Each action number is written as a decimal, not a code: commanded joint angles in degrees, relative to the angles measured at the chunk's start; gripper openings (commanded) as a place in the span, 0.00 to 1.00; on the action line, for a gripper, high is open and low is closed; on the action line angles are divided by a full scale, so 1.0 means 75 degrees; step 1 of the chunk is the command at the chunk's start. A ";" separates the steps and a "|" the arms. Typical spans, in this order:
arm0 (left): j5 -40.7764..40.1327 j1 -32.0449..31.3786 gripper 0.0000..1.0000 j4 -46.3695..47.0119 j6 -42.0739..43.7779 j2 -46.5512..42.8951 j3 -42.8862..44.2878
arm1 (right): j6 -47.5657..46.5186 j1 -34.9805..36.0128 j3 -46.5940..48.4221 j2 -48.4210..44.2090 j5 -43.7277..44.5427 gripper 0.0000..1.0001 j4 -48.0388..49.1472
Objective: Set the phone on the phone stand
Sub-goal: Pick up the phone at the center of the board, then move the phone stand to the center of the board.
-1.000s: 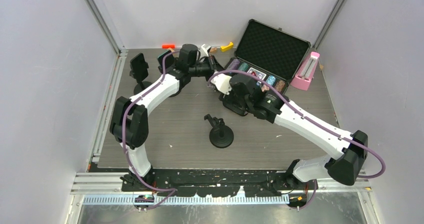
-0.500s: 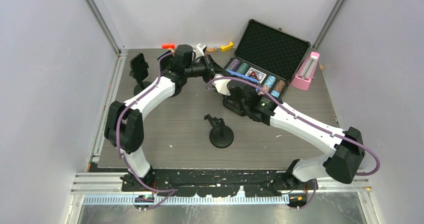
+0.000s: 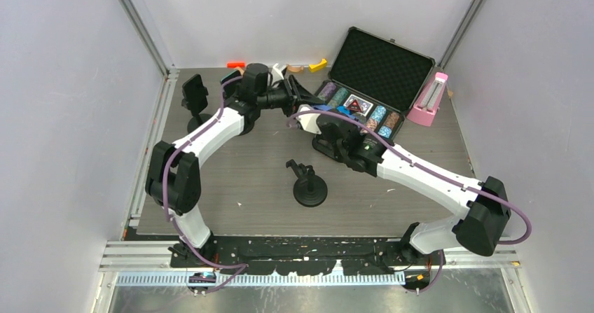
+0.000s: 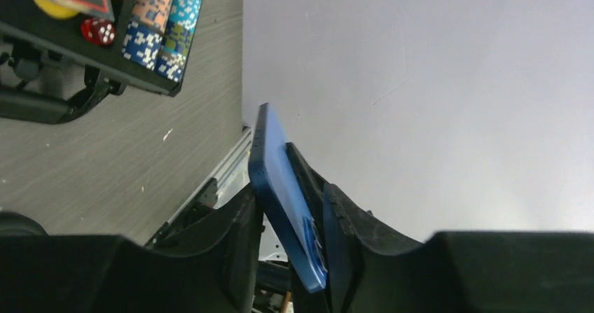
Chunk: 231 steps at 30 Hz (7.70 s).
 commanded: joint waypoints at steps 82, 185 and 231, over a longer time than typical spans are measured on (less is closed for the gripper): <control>0.2698 0.0909 0.00 0.8469 0.1120 -0.1612 -0.2049 | 0.7986 -0.3502 0.1021 -0.0259 -1.1956 0.62 0.0813; 0.3107 0.2044 0.00 -0.2159 0.9841 -0.3668 -0.0804 | 0.4273 -0.0502 -0.0542 -0.2341 -0.4272 0.57 -0.2916; 0.2853 0.1451 0.00 -0.2624 1.0342 -0.3797 -0.0880 | 0.4291 -0.1123 -0.0401 -0.2472 -0.4216 0.35 -0.3292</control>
